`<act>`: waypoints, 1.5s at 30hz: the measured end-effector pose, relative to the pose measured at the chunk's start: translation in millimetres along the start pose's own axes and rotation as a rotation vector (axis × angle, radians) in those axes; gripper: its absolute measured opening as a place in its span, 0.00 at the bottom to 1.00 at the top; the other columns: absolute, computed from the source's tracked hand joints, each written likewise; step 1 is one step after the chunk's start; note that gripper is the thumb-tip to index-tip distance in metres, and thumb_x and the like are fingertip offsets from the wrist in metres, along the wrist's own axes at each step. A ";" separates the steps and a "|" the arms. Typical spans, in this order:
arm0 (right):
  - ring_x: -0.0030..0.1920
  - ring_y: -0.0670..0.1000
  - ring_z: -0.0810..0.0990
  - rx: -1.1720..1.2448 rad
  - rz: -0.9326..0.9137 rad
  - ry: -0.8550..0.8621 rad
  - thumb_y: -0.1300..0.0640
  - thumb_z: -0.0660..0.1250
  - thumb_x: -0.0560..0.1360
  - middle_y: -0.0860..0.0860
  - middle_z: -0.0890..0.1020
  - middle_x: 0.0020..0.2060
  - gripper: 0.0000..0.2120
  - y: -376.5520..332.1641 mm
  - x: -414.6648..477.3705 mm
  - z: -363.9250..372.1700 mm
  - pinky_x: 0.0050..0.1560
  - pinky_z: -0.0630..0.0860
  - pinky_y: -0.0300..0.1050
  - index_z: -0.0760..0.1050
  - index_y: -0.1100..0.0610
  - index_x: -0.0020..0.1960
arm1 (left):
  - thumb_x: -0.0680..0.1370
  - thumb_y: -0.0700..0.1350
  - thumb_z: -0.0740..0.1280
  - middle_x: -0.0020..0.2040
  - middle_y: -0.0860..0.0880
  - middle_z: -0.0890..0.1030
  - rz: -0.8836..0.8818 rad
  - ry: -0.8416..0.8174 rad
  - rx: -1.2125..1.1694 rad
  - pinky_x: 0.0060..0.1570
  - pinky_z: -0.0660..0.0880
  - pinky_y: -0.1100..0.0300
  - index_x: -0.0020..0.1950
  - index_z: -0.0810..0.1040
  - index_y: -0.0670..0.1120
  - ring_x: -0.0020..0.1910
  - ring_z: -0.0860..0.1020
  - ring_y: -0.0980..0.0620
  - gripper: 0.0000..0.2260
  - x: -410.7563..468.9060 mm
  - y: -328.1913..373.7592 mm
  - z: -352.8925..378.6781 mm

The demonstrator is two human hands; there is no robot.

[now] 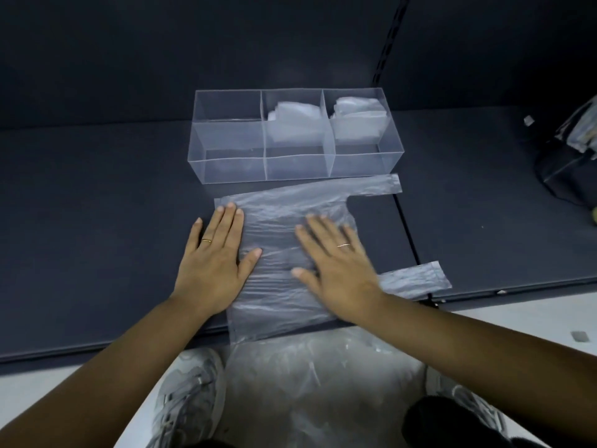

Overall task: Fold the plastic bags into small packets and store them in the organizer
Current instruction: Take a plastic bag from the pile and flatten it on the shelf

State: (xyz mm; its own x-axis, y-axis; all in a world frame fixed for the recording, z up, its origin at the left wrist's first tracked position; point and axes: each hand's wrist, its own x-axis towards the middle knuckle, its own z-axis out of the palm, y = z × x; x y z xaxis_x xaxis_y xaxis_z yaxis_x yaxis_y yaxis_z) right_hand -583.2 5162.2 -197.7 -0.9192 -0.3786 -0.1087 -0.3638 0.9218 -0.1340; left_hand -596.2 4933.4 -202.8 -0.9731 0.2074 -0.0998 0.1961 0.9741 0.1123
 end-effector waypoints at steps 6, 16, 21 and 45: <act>0.77 0.55 0.52 -0.052 0.364 0.075 0.36 0.39 0.76 0.54 0.56 0.77 0.36 76.9 -51.2 -12.5 0.76 0.45 0.54 0.54 0.54 0.78 | 0.78 0.65 0.36 0.79 0.46 0.43 0.004 -0.010 0.049 0.75 0.37 0.49 0.78 0.42 0.43 0.76 0.39 0.51 0.35 -10.8 2.2 -13.6; 0.75 0.52 0.56 0.302 -0.283 -0.027 0.38 0.62 0.74 0.53 0.59 0.76 0.35 -19.4 -60.5 -21.5 0.74 0.48 0.45 0.63 0.56 0.74 | 0.79 0.46 0.62 0.68 0.46 0.74 0.513 0.213 -0.141 0.67 0.66 0.47 0.67 0.76 0.43 0.69 0.71 0.48 0.18 -106.7 11.8 1.9; 0.60 0.56 0.76 0.358 -0.309 0.075 0.52 0.72 0.70 0.54 0.76 0.63 0.20 -36.1 -56.0 -17.4 0.63 0.70 0.50 0.77 0.58 0.60 | 0.79 0.48 0.62 0.53 0.53 0.84 0.422 0.245 -0.428 0.63 0.71 0.54 0.52 0.85 0.46 0.56 0.80 0.56 0.13 -102.9 26.1 -21.8; 0.33 0.39 0.75 0.823 0.522 0.144 0.54 0.71 0.74 0.45 0.80 0.33 0.06 125.7 30.5 -64.8 0.39 0.69 0.32 0.82 0.56 0.41 | 0.71 0.53 0.74 0.30 0.55 0.81 -0.506 0.090 -1.009 0.36 0.71 0.68 0.33 0.82 0.47 0.31 0.76 0.60 0.12 9.6 -52.1 -58.4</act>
State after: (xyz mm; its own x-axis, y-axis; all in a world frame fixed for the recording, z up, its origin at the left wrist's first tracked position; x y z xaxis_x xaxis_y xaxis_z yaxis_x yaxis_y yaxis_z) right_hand -666.7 5271.9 -154.0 -0.9641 0.1235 -0.2353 0.2612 0.6034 -0.7534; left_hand -622.8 4879.4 -151.8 -0.9262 -0.2369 -0.2933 -0.3697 0.4181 0.8298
